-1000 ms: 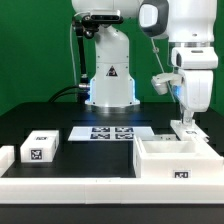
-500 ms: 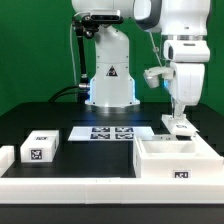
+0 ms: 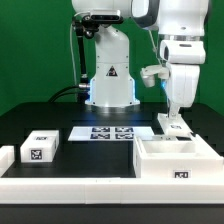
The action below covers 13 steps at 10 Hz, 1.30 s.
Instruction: Assemble cabinet
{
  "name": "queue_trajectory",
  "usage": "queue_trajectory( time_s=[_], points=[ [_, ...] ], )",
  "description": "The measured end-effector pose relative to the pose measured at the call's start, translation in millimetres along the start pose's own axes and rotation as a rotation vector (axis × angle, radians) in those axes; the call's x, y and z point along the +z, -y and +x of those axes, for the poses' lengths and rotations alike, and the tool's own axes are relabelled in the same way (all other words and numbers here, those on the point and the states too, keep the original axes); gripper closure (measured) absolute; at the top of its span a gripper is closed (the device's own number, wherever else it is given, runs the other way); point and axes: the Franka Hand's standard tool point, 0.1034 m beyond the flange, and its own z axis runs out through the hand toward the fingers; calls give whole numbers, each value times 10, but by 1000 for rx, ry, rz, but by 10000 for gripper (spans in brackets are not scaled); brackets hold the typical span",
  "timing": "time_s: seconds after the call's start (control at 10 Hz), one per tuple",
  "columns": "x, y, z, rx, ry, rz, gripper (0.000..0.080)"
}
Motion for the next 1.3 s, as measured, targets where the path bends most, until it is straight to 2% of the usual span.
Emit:
queue_trajectory(
  time_s=[0.3, 0.6, 0.7, 0.9, 1.3],
  points=[
    [-69, -191, -94, 28, -10, -16, 738],
    [-65, -189, -85, 32, -8, -21, 738],
    [-56, -160, -12, 27, -12, -31, 738],
    [-44, -121, 49, 19, -12, -28, 738],
    [-46, -142, 26, 26, -12, -28, 738]
  ],
)
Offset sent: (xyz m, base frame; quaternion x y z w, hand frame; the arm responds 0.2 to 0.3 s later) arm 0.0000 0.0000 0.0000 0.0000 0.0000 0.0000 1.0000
